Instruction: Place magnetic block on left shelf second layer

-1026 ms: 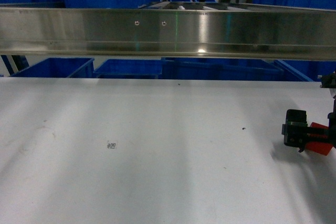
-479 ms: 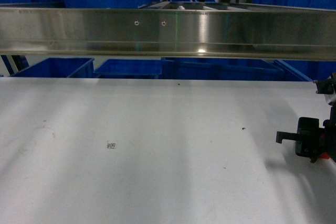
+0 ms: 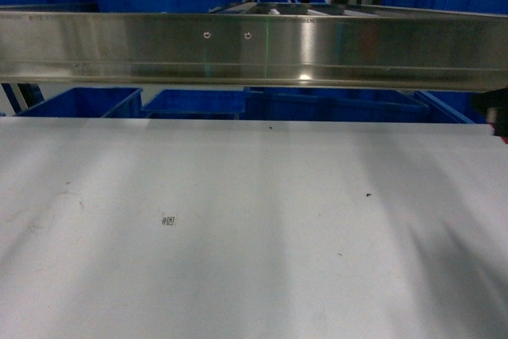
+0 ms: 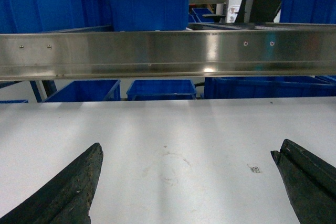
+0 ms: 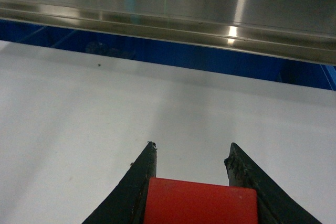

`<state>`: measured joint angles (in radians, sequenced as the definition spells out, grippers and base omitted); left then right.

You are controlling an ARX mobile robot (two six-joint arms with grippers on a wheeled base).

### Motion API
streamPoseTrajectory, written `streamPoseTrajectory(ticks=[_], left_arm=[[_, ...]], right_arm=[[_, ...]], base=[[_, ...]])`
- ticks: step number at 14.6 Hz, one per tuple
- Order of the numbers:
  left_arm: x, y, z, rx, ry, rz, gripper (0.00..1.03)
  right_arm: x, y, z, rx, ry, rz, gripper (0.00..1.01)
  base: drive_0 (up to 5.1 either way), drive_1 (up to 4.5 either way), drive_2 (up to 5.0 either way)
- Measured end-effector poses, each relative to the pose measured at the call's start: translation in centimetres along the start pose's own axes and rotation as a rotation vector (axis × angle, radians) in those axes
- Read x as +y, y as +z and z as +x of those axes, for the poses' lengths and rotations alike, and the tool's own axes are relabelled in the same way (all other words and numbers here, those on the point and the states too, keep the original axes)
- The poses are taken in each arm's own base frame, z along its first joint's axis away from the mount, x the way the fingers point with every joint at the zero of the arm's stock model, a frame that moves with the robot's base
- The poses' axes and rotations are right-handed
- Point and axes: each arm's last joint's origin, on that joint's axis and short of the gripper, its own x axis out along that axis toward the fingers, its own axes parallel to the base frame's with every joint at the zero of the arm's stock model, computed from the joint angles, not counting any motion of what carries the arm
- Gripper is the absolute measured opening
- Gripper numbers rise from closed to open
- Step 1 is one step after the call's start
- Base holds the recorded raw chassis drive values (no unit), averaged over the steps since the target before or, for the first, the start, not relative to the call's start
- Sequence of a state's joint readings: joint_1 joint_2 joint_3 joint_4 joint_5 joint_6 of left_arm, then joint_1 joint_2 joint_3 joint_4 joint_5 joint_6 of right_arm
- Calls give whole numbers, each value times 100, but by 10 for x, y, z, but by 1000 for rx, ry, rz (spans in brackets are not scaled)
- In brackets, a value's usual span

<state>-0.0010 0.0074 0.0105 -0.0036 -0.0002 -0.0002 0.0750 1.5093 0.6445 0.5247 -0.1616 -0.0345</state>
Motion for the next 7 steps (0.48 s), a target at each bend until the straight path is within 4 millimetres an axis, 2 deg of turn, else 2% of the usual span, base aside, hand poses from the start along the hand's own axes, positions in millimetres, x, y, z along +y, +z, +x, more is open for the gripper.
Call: streamPoseTrajectory(ticks=[3, 4, 7], left_arm=[[0, 0, 0, 0, 0, 0, 98], [0, 0, 0, 0, 0, 0, 98], [0, 0, 0, 0, 0, 0, 98]], right_arm=[[12, 19, -55, -89, 14, -18, 34], [20, 30, -63, -171, -15, -29, 34], [21, 29, -64, -158, -110, -9, 34]], base=[[0, 0, 0], [0, 0, 0], [0, 0, 0]])
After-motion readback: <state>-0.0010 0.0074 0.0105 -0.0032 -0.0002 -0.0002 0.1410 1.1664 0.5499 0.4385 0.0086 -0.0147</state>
